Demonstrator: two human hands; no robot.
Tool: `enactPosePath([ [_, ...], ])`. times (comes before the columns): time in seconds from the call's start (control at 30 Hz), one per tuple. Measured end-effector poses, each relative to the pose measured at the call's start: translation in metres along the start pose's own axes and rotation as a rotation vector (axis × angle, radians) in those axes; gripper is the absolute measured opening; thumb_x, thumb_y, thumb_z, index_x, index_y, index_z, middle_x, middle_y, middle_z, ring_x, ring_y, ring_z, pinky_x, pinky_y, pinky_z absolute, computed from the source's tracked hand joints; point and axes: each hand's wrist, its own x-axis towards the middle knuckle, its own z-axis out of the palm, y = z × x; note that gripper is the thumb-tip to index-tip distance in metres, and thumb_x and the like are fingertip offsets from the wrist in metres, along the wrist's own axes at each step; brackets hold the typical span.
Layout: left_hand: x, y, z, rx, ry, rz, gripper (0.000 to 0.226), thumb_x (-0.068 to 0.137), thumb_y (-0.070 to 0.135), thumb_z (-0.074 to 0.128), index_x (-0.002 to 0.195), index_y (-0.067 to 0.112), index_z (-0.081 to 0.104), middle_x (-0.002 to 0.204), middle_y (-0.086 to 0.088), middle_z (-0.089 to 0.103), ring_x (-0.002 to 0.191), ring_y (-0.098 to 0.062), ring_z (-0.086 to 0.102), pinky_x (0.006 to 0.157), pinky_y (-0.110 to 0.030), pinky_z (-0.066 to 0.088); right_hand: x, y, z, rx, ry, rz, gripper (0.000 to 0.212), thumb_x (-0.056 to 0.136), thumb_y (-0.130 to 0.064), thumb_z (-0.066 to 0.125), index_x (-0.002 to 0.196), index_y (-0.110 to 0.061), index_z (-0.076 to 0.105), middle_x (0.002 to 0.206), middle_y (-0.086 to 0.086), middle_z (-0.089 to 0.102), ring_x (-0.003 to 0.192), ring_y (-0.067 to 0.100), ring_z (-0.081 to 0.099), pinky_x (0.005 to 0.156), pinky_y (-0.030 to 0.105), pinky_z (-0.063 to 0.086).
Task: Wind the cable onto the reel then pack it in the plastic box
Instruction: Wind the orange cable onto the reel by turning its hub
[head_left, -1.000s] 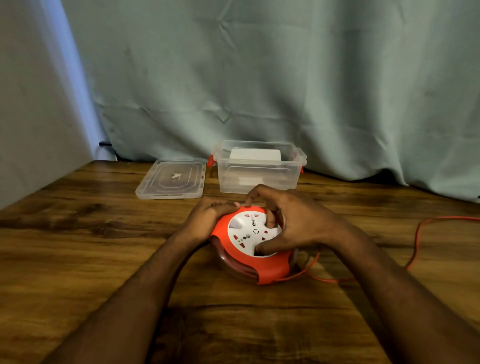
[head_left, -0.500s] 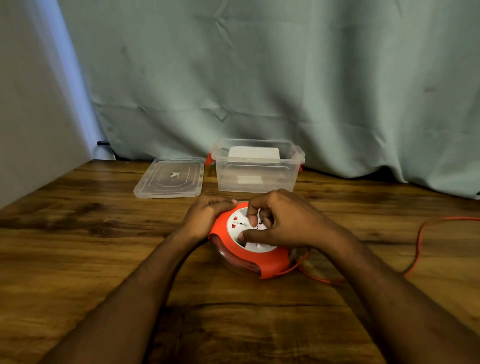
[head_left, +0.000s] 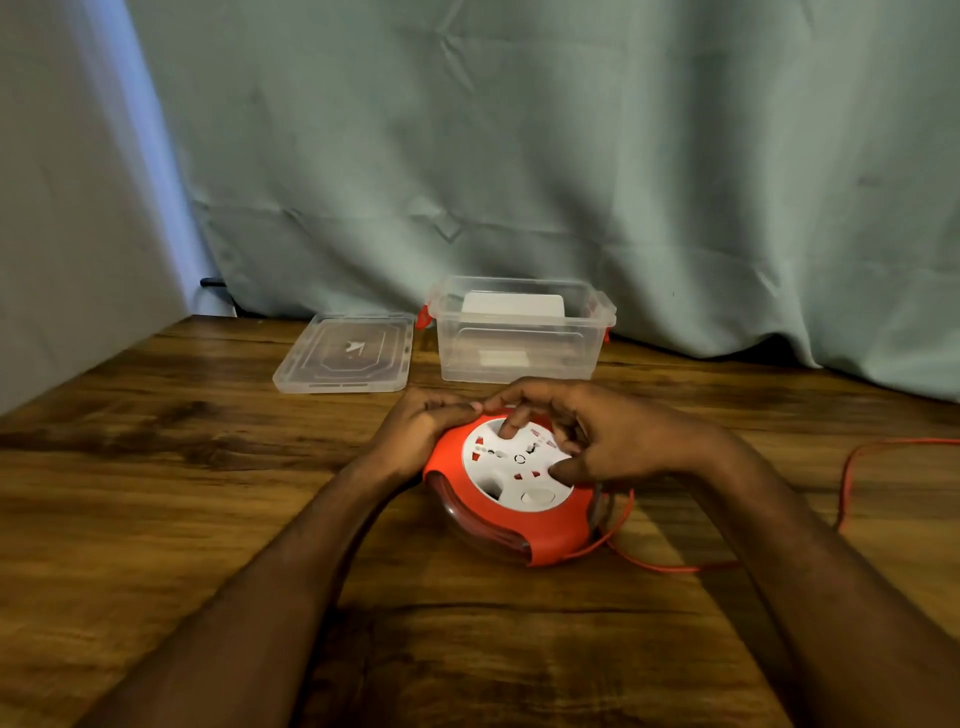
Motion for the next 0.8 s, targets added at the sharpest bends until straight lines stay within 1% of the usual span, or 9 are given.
enactPosePath([
  [0.1, 0.001, -0.001, 0.0, -0.017, -0.005, -0.007, 0.019, 0.093, 0.011, 0.064, 0.085, 0.001, 0.078, 0.083, -0.026, 0.074, 0.07, -0.035, 0.067, 0.064, -0.033, 0.052, -0.001, -0.003, -0.001, -0.001, 0.003, -0.006, 0.101, 0.077, 0.008, 0.08, 0.154, -0.039, 0.034, 0.125, -0.011, 0.071, 0.057, 0.003, 0.049, 0.054, 0.021, 0.045],
  [0.17, 0.001, -0.001, 0.0, -0.024, -0.002, -0.008, 0.019, 0.092, 0.009, 0.064, 0.09, -0.006, 0.076, 0.086, -0.03, 0.074, 0.071, -0.035, 0.066, 0.064, -0.032, 0.051, -0.003, -0.006, -0.001, 0.014, 0.008, -0.021, 0.097, 0.074, 0.008, 0.083, 0.146, -0.036, 0.035, 0.121, -0.006, 0.073, 0.056, 0.002, 0.05, 0.054, 0.022, 0.045],
  [0.27, 0.001, 0.0, 0.0, -0.049, -0.004, -0.01, 0.017, 0.092, 0.005, 0.062, 0.094, -0.006, 0.076, 0.081, -0.022, 0.075, 0.066, -0.028, 0.068, 0.062, -0.029, 0.053, -0.005, -0.01, -0.002, 0.02, 0.03, -0.013, 0.088, 0.071, 0.005, 0.087, 0.131, -0.036, 0.036, 0.118, -0.004, 0.076, 0.055, 0.002, 0.053, 0.054, 0.024, 0.045],
  [0.33, 0.003, -0.001, 0.0, -0.058, 0.006, -0.018, 0.018, 0.092, 0.004, 0.061, 0.099, -0.005, 0.076, 0.087, -0.022, 0.076, 0.071, -0.028, 0.07, 0.067, -0.031, 0.055, -0.006, -0.013, -0.001, 0.023, 0.054, 0.001, 0.087, 0.07, 0.001, 0.091, 0.127, -0.034, 0.035, 0.115, -0.003, 0.076, 0.058, 0.001, 0.058, 0.053, 0.027, 0.048],
  [0.43, 0.004, -0.002, -0.001, -0.087, 0.03, -0.017, 0.018, 0.09, 0.0, 0.061, 0.094, 0.002, 0.078, 0.085, -0.016, 0.078, 0.075, -0.026, 0.072, 0.074, -0.034, 0.056, -0.008, -0.018, 0.003, -0.014, 0.121, 0.027, 0.088, 0.064, -0.016, 0.099, 0.121, -0.035, 0.034, 0.104, -0.002, 0.075, 0.062, 0.005, 0.058, 0.058, 0.046, 0.056],
  [0.57, 0.002, -0.001, 0.0, -0.086, 0.045, -0.012, 0.02, 0.091, 0.001, 0.061, 0.091, 0.008, 0.08, 0.083, -0.014, 0.079, 0.073, -0.025, 0.073, 0.071, -0.033, 0.057, -0.005, -0.021, 0.008, -0.157, 0.183, 0.07, 0.077, 0.059, -0.045, 0.1, 0.109, -0.04, 0.041, 0.087, -0.007, 0.074, 0.063, 0.0, 0.06, 0.059, 0.038, 0.053],
  [0.63, 0.002, 0.0, 0.0, -0.09, 0.054, -0.017, 0.019, 0.091, 0.003, 0.063, 0.09, 0.009, 0.08, 0.084, -0.015, 0.079, 0.073, -0.026, 0.073, 0.071, -0.034, 0.057, -0.003, -0.022, 0.009, -0.233, 0.208, 0.106, 0.068, 0.056, -0.057, 0.096, 0.099, -0.037, 0.048, 0.08, -0.008, 0.073, 0.067, 0.002, 0.063, 0.062, 0.041, 0.056],
  [0.7, 0.002, 0.0, 0.0, -0.099, 0.061, -0.025, 0.02, 0.09, 0.002, 0.063, 0.087, 0.011, 0.081, 0.083, -0.015, 0.079, 0.073, -0.026, 0.073, 0.072, -0.034, 0.057, -0.003, -0.024, 0.01, -0.28, 0.22, 0.139, 0.06, 0.054, -0.064, 0.092, 0.088, -0.031, 0.055, 0.077, -0.007, 0.073, 0.071, 0.007, 0.064, 0.066, 0.044, 0.058],
  [0.8, 0.002, 0.002, 0.001, -0.082, 0.048, -0.021, 0.023, 0.09, 0.0, 0.061, 0.087, 0.012, 0.08, 0.08, -0.011, 0.079, 0.07, -0.021, 0.073, 0.067, -0.029, 0.058, -0.002, -0.027, 0.012, -0.31, 0.241, 0.149, 0.06, 0.055, -0.065, 0.09, 0.076, -0.019, 0.059, 0.067, -0.004, 0.069, 0.064, 0.011, 0.061, 0.064, 0.044, 0.055],
])
